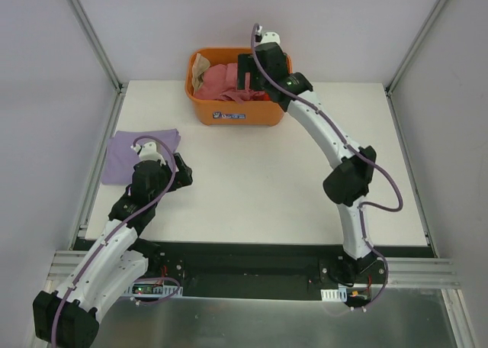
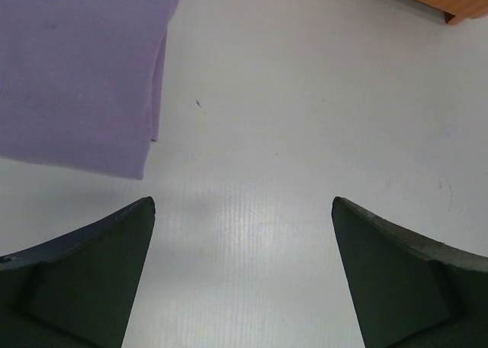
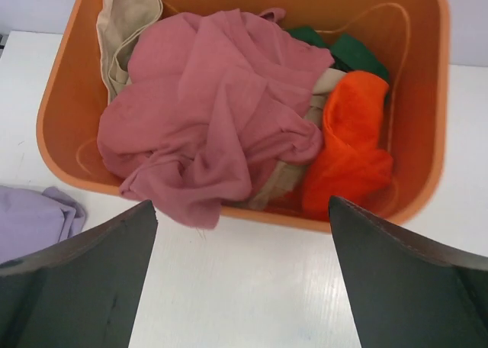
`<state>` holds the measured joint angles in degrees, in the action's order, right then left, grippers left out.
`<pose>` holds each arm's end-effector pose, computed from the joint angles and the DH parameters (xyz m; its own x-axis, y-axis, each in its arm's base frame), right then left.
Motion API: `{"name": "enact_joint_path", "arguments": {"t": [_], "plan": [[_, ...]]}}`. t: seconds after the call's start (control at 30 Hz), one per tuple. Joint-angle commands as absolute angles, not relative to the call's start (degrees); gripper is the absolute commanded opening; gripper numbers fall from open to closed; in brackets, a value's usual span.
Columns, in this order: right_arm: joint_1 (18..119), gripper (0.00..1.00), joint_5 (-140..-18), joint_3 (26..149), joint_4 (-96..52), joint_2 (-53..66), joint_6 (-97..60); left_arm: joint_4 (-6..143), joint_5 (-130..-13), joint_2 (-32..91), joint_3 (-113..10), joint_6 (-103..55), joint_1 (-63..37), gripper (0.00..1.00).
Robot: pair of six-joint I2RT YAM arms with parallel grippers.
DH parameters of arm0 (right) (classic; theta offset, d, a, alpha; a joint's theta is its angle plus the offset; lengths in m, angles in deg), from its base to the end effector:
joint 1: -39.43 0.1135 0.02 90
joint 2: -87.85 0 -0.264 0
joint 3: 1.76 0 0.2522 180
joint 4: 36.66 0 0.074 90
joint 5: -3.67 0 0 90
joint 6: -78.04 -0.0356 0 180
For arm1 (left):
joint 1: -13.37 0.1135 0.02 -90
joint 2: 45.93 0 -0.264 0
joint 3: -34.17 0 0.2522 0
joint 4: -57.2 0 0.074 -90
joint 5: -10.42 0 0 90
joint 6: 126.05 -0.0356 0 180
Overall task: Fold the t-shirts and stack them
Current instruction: Grab crumpled tshirt from bin with the right arm
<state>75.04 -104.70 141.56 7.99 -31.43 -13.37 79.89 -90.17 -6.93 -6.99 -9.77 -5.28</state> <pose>0.3970 0.2706 0.4086 -0.2938 -0.1817 -0.9384 -0.3056 0.9481 -0.0879 0.1621 -0.0478 0.2509 -0.3649 -0.3362 -0.8682 -0.0115 0.9341 -0.3568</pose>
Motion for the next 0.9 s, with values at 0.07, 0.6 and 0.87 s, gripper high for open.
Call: {"name": "enact_joint_path", "arguments": {"t": [0.07, 0.6, 0.87], "plan": [[75.37, 0.96, -100.48, 146.65, -4.25, -40.10, -11.16, 79.22, -90.30, -6.38, -8.60, -9.16, -5.08, 0.99], [75.64, 0.48, -96.96, 152.80, -10.95, -53.57, -14.42, 79.13, -90.39, -5.85, -8.51, -8.63, -5.00, 0.99], [75.64, 0.01, -96.26, 152.88, -15.52, -48.65, -12.76, 79.14, -91.35, -6.20, -8.25, -8.63, -5.00, 0.99]]}}
